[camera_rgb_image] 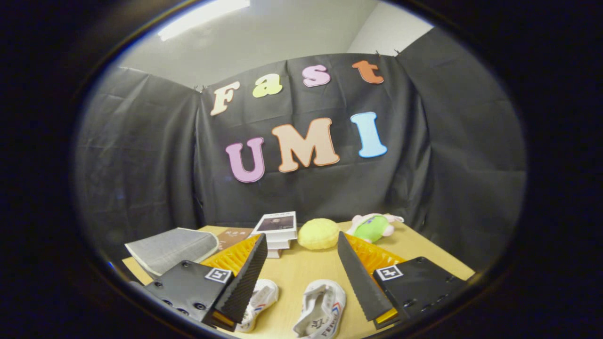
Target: Open the storage box then place both shoes into the box .Put the left shoe in first, then the right shoe, with the right side of both shoes facing outward in a uniform manner.
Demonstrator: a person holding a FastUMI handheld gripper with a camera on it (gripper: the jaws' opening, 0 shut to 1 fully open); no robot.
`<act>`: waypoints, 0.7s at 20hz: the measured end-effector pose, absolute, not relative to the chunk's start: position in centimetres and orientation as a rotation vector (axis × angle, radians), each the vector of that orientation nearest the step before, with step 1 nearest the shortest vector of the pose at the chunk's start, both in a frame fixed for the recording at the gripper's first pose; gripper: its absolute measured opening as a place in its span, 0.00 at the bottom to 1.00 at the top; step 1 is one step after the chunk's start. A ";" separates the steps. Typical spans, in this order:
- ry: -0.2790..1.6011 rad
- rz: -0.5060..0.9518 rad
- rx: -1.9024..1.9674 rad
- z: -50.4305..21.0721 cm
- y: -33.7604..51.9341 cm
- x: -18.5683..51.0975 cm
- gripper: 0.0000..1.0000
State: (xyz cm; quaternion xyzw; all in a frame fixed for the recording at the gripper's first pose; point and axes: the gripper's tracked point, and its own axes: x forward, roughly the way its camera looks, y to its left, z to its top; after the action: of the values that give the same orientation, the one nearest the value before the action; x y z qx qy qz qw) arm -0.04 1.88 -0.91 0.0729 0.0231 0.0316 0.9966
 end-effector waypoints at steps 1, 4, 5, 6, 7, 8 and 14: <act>0.062 0.097 0.187 -1.4 3.0 0.0 0.95; 0.102 0.191 0.304 -2.4 6.3 -0.1 0.95; 0.112 0.212 0.341 -3.0 7.3 0.1 0.95; 0.126 0.230 0.376 -3.6 8.2 0.3 0.95; 0.143 0.247 0.411 -4.3 9.2 0.4 0.95; 0.164 0.263 0.449 -5.1 10.4 0.7 0.95; 0.315 0.425 0.720 -8.8 19.8 0.5 0.98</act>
State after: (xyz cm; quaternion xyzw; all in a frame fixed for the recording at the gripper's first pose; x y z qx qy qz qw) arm 0.49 19.82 -8.81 0.3481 0.1522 0.2056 0.9019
